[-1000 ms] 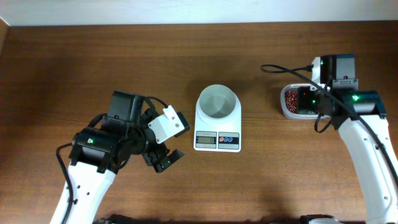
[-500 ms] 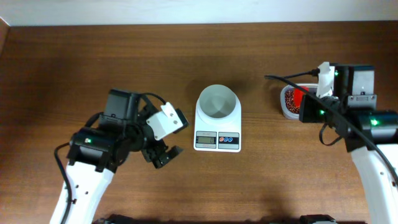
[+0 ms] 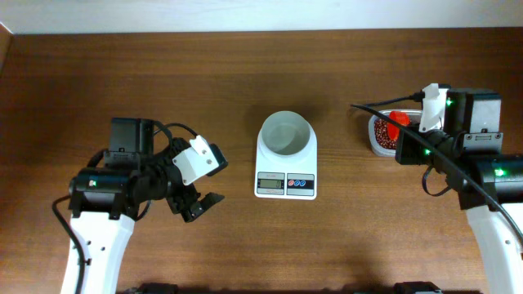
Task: Scoop and weigh 50g on scale
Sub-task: 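Dip the scoop into the red beans with the right gripper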
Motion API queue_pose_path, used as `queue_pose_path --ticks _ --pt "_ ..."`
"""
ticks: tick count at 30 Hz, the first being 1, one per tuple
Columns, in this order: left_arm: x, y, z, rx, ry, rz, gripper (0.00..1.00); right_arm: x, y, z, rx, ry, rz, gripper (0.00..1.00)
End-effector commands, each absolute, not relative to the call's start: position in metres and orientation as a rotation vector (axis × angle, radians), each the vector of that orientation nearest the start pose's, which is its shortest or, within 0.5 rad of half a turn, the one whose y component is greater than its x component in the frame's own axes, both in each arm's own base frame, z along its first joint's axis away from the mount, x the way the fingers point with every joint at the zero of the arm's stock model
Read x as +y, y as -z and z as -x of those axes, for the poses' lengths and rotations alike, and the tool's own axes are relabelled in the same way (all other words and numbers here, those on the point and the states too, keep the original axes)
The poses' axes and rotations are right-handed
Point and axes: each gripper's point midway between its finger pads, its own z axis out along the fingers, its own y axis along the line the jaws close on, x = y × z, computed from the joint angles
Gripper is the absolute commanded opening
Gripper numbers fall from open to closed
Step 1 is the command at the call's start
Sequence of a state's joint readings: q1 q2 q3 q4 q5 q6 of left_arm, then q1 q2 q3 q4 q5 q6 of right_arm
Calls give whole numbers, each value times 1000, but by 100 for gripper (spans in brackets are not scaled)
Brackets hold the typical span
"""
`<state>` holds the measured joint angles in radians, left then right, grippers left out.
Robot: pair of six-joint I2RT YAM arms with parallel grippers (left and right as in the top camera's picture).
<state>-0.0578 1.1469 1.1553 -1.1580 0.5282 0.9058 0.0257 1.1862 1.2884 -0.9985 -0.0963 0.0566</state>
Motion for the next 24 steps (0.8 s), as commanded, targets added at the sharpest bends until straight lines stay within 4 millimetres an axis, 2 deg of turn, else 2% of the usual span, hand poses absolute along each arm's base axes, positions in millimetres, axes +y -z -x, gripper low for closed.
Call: queue_pose_path --ticks 1,8,18,24 --pt "-108 -208 -244 2137 444 -1336 99 27 -266 -309 2425 -190 -2 4" --pt "-115 -194 -248 2173 556 -1332 99 27 -267 -309 2424 -190 -2 4" --pt "-109 -190 -251 2193 480 -1357 99 30 -266 -308 2426 -210 5 4" --pt "-122 -189 -249 2156 448 -1439 99 32 -266 -307 2429 -227 11 4"
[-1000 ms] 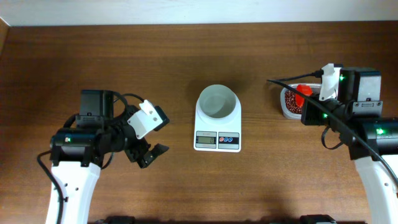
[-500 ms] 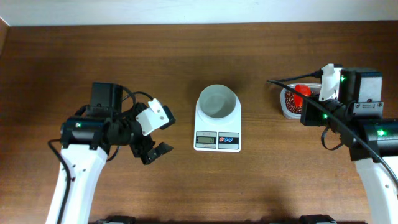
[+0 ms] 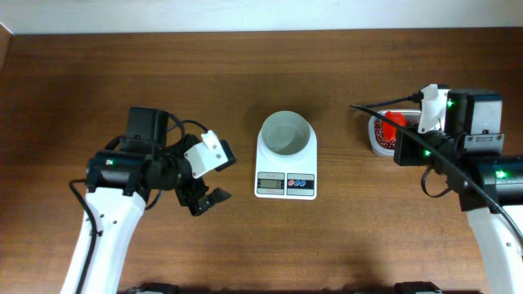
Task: Scoop and weigh 50g on scale
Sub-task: 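Dip the scoop into the red beans with the right gripper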
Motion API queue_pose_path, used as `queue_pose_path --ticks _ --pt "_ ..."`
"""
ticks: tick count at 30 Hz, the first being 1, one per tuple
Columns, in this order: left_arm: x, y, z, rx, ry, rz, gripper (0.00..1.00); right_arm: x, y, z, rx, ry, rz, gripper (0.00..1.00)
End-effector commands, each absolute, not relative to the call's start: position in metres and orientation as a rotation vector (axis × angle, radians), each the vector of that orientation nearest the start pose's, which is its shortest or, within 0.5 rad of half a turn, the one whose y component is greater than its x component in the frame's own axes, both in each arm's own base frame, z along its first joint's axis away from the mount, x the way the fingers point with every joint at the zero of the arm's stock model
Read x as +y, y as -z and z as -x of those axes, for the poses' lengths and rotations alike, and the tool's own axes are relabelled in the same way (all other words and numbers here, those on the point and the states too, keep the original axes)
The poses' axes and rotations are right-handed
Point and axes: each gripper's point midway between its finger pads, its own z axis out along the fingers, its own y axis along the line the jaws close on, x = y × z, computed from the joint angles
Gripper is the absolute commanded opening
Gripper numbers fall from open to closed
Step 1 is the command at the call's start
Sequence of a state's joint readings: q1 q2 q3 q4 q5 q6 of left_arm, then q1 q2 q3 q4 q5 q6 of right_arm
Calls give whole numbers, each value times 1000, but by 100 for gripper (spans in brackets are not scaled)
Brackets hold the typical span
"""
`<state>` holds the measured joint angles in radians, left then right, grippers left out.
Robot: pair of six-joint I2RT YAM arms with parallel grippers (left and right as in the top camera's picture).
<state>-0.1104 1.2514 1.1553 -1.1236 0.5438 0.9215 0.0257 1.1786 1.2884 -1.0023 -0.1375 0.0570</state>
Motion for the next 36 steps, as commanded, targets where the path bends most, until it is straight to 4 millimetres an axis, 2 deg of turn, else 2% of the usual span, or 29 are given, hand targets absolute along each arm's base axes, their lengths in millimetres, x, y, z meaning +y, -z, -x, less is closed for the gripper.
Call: queue_pose_path --ticks 1,8,12,26,29,33,36 --pt "-122 -187 -248 2166 431 -1444 99 32 -266 -307 2432 -227 11 4" --pt "-119 -186 -250 2195 412 -1422 99 38 -266 -304 2437 -269 25 4" --pt "-121 -188 -256 2230 423 -1335 99 42 -268 -303 2428 -295 36 4" --pt "-121 -188 -254 2238 432 -1337 99 42 -269 -302 2425 -300 39 4" --pt "-121 -188 -254 2238 432 -1336 99 50 -271 -301 2421 -354 58 4" --pt "-121 -188 -254 2238 432 -1337 99 51 -272 -302 2423 -408 -70 4" --pt "-121 -188 -254 2238 432 -1337 99 64 -275 -299 2419 -510 -43 4"
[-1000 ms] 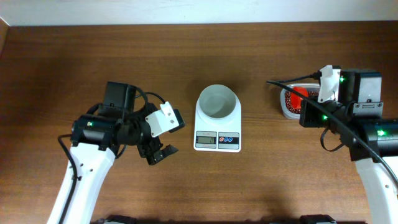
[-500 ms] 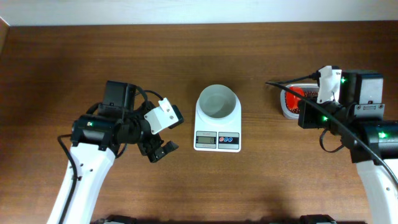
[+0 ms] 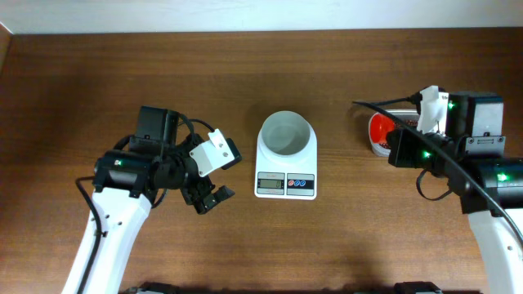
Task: Scoop and weigh 50g on scale
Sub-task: 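Dip the scoop into the red beans with the right gripper, then lift the filled scoop above the bean tub with the right gripper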
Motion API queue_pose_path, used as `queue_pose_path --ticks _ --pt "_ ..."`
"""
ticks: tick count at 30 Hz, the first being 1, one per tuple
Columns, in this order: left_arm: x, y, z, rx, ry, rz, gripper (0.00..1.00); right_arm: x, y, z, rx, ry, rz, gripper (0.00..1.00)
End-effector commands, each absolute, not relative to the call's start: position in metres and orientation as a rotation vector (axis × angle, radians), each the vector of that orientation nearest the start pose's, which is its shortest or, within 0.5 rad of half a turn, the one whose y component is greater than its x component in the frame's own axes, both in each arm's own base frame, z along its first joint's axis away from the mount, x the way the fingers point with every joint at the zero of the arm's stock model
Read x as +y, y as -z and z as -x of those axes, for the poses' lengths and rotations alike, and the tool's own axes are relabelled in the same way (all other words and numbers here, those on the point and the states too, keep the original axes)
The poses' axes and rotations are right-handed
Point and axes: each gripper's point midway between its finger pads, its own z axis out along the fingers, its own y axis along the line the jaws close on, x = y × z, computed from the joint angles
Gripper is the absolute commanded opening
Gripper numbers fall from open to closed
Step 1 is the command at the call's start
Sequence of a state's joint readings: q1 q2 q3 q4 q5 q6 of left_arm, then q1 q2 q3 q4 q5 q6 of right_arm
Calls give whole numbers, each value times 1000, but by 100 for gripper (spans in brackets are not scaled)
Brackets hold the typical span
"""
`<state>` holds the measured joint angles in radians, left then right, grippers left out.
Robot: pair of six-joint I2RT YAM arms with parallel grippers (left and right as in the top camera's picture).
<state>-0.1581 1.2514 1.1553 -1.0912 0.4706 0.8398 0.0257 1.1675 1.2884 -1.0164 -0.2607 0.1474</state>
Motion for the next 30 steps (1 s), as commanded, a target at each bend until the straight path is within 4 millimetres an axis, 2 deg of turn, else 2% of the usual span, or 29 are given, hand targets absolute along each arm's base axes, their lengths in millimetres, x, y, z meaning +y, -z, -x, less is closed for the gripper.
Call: queue_pose_path --ticks 1,3,7,10,14,15,17,23,26,30 --pt "-121 -188 -254 2238 432 -1337 99 74 -278 -295 2415 -591 -12 4" --pt "-121 -188 -254 2238 432 -1336 99 83 -277 -288 2430 -664 8 4" --pt "-121 -188 -254 2238 432 -1337 99 76 -266 -272 2500 -620 60 4" --pt "-121 -188 -254 2238 432 -1337 99 47 -262 -269 2507 -489 40 4" --pt "-121 -188 -254 2238 433 -1337 99 -14 -250 -272 2548 -143 -106 4" --pt "-121 -188 -254 2238 432 -1337 99 -21 -249 -274 2550 -104 -125 4" --pt "-121 -188 -254 2238 432 -1336 99 -27 -246 -280 2554 -58 -91 4" --pt "-121 -188 -254 2238 432 -1337 99 -34 -224 -318 2577 -49 -76 4" --pt "-121 -188 -254 2238 432 -1337 99 -51 -205 -334 2616 50 -108 4" --pt "-121 -188 -254 2238 432 -1336 99 -56 -181 -357 2641 56 -100 4"
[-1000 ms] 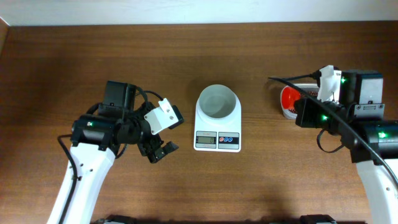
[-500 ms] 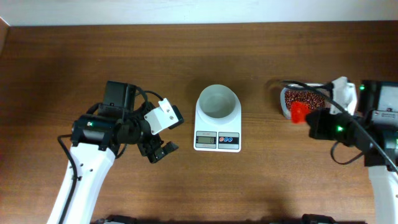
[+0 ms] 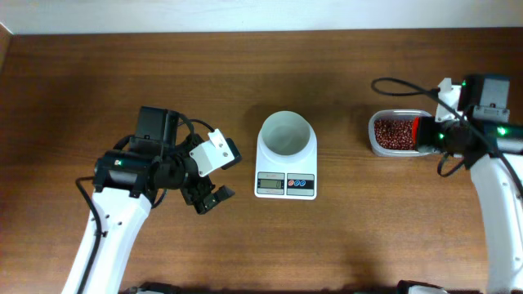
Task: Scoop and weigh 50g on scale
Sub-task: 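Lift the filled scoop above the bean tub with the right gripper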
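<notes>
A white scale [image 3: 285, 184] sits mid-table with an empty white bowl [image 3: 286, 134] on its platform. To its right stands a clear tub of red beans [image 3: 394, 133]. My right gripper [image 3: 425, 135] is at the tub's right edge, mostly hidden under its own wrist. Only a sliver of the red scoop [image 3: 417, 131] shows there, and the gripper appears shut on it. My left gripper [image 3: 211, 197] hovers left of the scale, open and holding nothing.
A black cable [image 3: 400, 83] loops above the bean tub. The table's far edge runs along the top of the view against a pale wall [image 3: 245, 12].
The right arm has drawn back to the right. The red scoop that covered the tub is now only a sliver at its right edge, so the beans show. The left arm is unchanged.
At first the left gripper was open at the left, and the right gripper held the red scoop in the bean tub. The left arm then moved closer to the scale and stopped. The scoop lay across the tub, and now sits at its right rim.
</notes>
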Motion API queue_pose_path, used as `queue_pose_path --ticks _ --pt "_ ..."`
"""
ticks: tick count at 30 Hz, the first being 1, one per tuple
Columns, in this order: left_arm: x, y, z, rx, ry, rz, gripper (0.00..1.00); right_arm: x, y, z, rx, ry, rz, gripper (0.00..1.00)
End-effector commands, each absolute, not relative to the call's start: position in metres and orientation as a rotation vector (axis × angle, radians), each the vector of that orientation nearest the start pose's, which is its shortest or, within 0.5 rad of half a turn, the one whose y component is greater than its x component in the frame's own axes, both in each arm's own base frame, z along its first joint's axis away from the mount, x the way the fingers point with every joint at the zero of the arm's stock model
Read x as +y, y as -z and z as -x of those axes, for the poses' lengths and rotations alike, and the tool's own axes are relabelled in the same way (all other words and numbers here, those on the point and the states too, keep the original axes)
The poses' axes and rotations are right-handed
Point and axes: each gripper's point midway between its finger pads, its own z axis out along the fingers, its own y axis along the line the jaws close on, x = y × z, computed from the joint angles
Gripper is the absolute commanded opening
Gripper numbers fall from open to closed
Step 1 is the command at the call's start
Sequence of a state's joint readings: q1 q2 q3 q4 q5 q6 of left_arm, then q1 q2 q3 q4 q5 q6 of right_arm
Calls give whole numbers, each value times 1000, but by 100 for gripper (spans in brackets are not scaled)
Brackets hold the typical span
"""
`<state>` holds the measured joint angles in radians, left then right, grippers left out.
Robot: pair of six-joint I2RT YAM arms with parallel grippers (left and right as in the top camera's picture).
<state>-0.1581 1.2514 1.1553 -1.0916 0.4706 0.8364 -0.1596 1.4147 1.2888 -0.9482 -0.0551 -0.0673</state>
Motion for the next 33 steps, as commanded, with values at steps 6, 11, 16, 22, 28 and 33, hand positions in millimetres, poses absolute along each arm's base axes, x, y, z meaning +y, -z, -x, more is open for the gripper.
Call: queue_pose_path --ticks 6,11,16,22,28,33 --pt "-121 -188 -254 2238 432 -1337 99 -65 -142 -375 2713 97 -89 4" --pt "-121 -188 -254 2238 432 -1337 99 -65 -118 -374 2789 93 -71 4" --pt "-121 -188 -254 2238 432 -1337 99 -67 -111 -375 2797 50 -92 4" --pt "-121 -188 -254 2238 432 -1337 99 -50 -88 -374 2833 -275 -135 4" --pt "-121 -188 -254 2238 432 -1337 99 -30 -82 -377 2817 -495 -134 4" --pt "-121 -188 -254 2238 432 -1336 99 -40 -90 -374 2761 -637 -223 4"
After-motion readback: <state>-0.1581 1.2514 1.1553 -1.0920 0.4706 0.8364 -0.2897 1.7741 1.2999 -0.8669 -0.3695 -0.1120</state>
